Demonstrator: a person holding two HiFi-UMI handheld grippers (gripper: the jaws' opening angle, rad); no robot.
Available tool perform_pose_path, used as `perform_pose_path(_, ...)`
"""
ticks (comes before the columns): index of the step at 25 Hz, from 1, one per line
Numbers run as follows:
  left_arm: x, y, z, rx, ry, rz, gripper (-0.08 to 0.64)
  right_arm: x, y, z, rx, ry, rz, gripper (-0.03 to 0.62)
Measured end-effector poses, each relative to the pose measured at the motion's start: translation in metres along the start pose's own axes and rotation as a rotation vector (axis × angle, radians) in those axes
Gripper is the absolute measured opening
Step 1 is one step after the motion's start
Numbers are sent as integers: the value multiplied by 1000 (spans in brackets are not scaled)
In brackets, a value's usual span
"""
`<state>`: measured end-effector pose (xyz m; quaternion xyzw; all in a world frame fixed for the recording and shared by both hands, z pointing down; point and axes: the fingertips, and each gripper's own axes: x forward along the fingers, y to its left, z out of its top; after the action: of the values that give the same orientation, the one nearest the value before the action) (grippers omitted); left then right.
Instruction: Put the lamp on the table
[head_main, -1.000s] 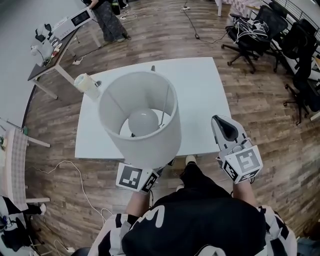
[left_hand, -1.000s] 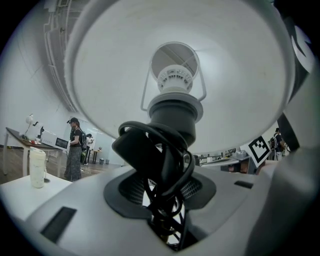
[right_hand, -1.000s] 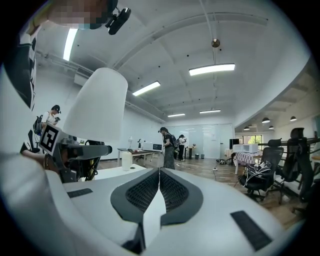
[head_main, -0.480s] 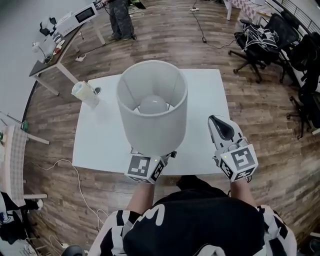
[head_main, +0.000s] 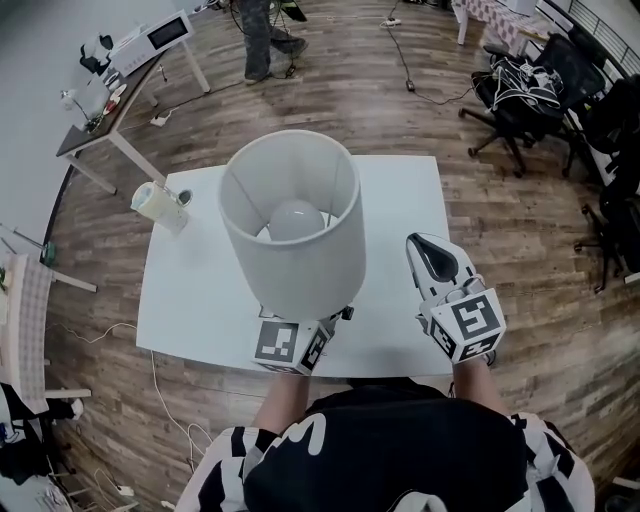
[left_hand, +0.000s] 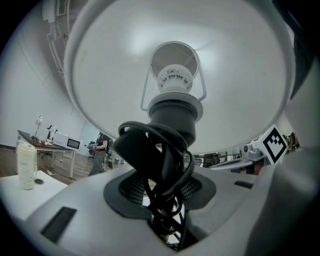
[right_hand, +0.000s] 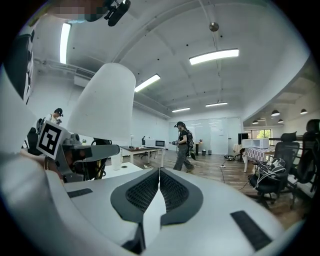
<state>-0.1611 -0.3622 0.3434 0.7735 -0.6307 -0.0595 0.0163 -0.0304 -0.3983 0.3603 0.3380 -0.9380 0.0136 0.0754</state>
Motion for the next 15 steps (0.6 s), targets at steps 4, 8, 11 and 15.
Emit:
perform_pose_path(4,6,4,-5,-19,-3,15,140,11,-4,2,-3,-5,14,20)
perform_pose_path(8,11,5,-10,-38,19,-5,140,17,-5,-1,6,8,14,20)
perform_pose_path(11,13,4,-12,-47,26,-20,140,19,-4,-4,10,23,6,20)
perform_pose_path(15,19,8,-15,-44,35,-45,140,23,-3,-4,22,28,-8,20)
